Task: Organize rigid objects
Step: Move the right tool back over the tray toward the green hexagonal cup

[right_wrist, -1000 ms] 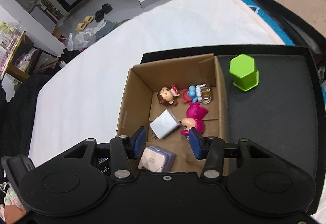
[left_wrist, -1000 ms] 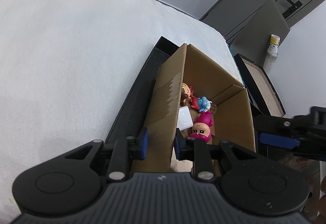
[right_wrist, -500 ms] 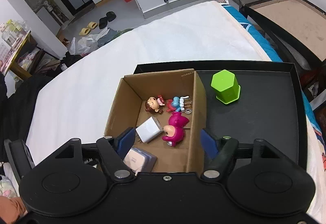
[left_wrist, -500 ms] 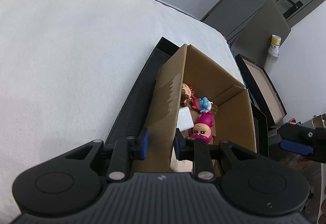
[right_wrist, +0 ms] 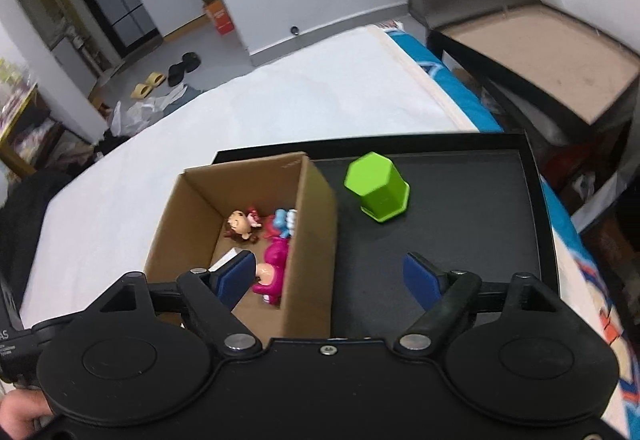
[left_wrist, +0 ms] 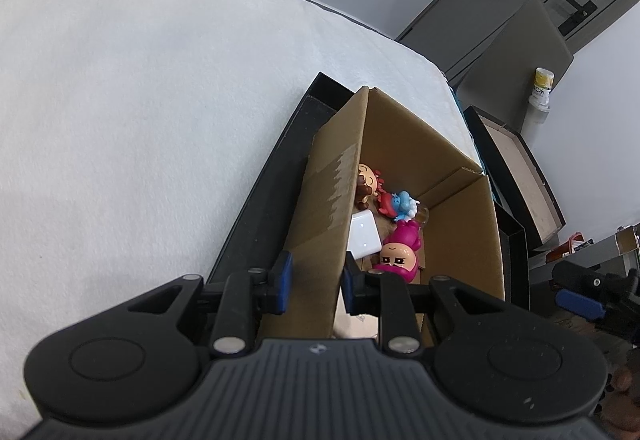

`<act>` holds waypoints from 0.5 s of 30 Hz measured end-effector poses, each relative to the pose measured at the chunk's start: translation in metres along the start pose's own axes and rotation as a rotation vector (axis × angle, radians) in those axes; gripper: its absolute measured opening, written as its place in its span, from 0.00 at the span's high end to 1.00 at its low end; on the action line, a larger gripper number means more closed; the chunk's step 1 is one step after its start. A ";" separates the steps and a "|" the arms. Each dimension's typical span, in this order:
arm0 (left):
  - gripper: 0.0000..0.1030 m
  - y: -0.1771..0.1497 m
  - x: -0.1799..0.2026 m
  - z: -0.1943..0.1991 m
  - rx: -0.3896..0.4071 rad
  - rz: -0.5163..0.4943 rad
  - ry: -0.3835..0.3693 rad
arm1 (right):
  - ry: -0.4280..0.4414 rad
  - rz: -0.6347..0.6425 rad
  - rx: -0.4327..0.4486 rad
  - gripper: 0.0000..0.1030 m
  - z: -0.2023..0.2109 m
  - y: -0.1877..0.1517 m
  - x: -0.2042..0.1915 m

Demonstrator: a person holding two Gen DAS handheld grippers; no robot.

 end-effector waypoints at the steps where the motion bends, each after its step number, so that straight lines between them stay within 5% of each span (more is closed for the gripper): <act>1: 0.77 0.000 0.001 0.000 0.003 -0.008 0.003 | 0.006 -0.013 0.002 0.22 0.000 -0.001 0.003; 15: 0.76 -0.005 0.003 -0.008 -0.010 -0.061 0.039 | 0.031 -0.107 0.103 0.22 -0.009 -0.013 0.047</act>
Point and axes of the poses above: each gripper's, at about its wrist camera, not at the fingertips, and z roughly against the way its jaws point, x to its right, y to its top, the point moved 9 cm from there along -z, roughly the way its jaws point, and after that the axes turned 11 degrees about x, right-handed, at the moved point
